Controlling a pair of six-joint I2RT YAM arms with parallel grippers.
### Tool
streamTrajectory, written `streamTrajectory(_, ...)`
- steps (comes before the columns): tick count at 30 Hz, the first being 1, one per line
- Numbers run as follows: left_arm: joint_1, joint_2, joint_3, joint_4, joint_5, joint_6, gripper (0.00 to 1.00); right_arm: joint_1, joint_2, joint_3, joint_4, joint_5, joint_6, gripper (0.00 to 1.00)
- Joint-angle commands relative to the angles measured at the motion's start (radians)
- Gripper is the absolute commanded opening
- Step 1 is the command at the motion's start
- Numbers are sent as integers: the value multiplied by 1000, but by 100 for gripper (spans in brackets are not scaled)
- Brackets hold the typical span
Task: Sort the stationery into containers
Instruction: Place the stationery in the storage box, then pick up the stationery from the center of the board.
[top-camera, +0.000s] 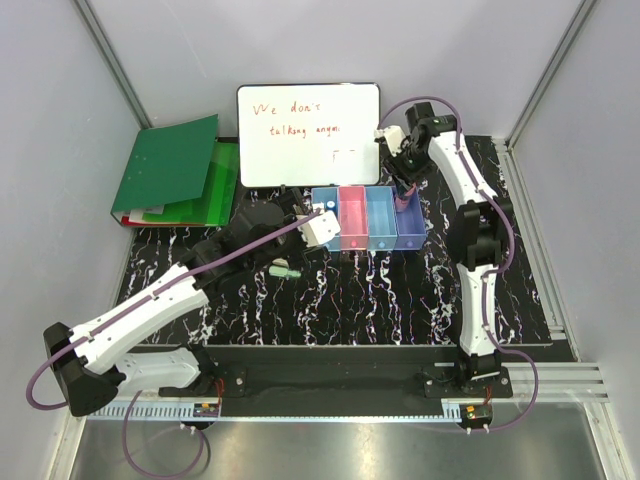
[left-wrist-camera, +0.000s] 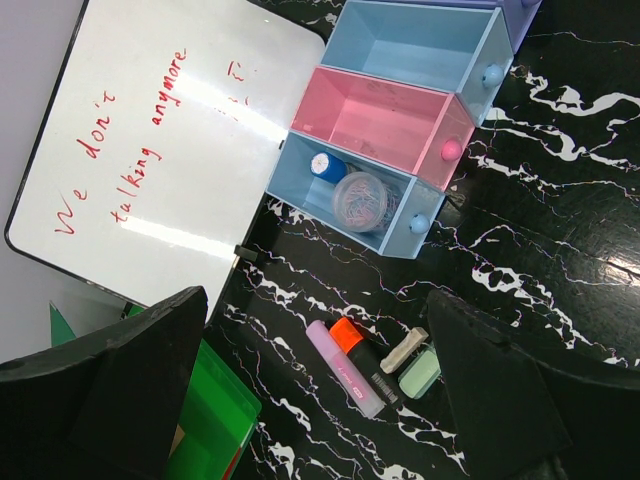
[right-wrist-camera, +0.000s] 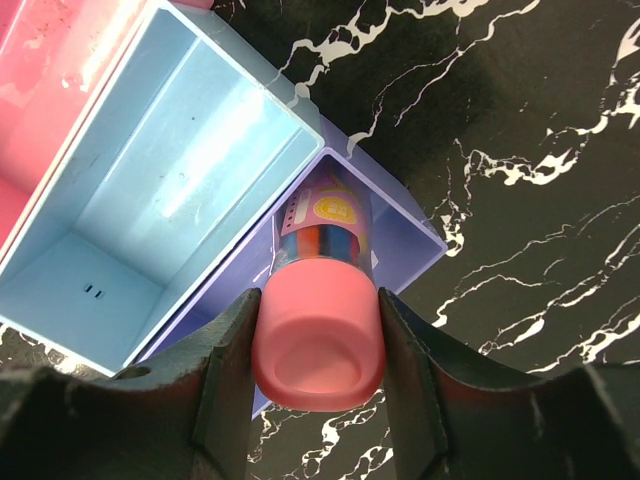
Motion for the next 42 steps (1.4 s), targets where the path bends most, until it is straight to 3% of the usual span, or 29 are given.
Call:
streamTrajectory(1, 5, -7, 38, 27, -2, 8, 99, 9, 9, 9, 16, -1, -9, 14)
streamTrajectory(3, 4, -7, 38, 27, -3, 8, 99, 9, 8, 9, 15, -2, -9, 18)
streamTrajectory(8, 5, -12, 31, 25, 1, 6, 99, 9, -9, 5, 15, 4, -6, 43)
streamTrajectory(16, 6, -12, 37, 25, 10, 2, 99, 9, -72, -21, 11, 24, -11, 56)
streamTrajectory(18, 6, -13, 41, 24, 10, 0, 99, 9, -81, -28, 11, 33, -14, 63)
streamTrajectory(20, 6, -13, 47, 22, 10, 0, 99, 9, -92, -37, 11, 39, -17, 78)
streamTrajectory(27, 5, -24, 52, 14, 7, 0, 99, 9, -112, -34, 15, 48, -15, 90)
streamTrajectory(35, 19, -44, -14, 14, 4, 28, 99, 9, -184, 108, -30, 73, 26, 91)
streamTrajectory(42, 29, -58, -126, -15, 35, 152, 99, 9, -418, 79, 22, 97, 107, 94)
